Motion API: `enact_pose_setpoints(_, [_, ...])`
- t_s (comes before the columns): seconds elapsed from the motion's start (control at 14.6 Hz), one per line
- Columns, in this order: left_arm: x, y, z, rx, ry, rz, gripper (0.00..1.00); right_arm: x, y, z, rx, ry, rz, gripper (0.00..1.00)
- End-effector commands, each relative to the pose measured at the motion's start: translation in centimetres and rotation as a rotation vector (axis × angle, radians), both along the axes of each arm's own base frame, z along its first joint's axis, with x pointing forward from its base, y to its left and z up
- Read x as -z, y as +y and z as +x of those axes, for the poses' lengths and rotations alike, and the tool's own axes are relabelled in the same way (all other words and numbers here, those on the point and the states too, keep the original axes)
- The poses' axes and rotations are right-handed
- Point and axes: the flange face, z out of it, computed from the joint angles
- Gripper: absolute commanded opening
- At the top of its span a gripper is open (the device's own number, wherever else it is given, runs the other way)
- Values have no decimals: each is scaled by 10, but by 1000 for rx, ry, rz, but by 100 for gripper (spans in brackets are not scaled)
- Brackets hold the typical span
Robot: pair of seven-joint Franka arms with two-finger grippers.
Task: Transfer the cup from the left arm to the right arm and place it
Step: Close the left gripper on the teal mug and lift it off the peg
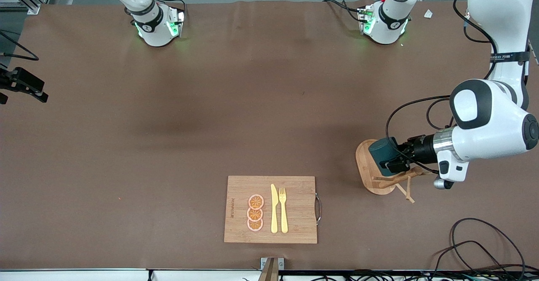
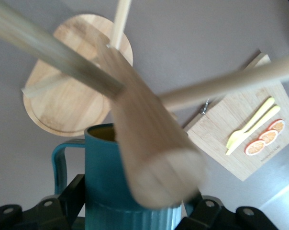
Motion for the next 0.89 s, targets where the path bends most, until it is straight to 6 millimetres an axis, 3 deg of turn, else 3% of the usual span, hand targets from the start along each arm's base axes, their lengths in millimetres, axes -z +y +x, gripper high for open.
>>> enact_pose_setpoints(0.0, [-22,-13,-7,-30,24,-23,62,-2,0,-5,6,0,14,100])
enact_pose_setpoints(0.55, [-68,-48,-37,-88,151,-26,63,-2,-1,-5,9,0,15,100])
enact_pose_setpoints(0.82, [-87,-93,-52,-125,190,-20,63,-2,0,-5,6,0,15,100])
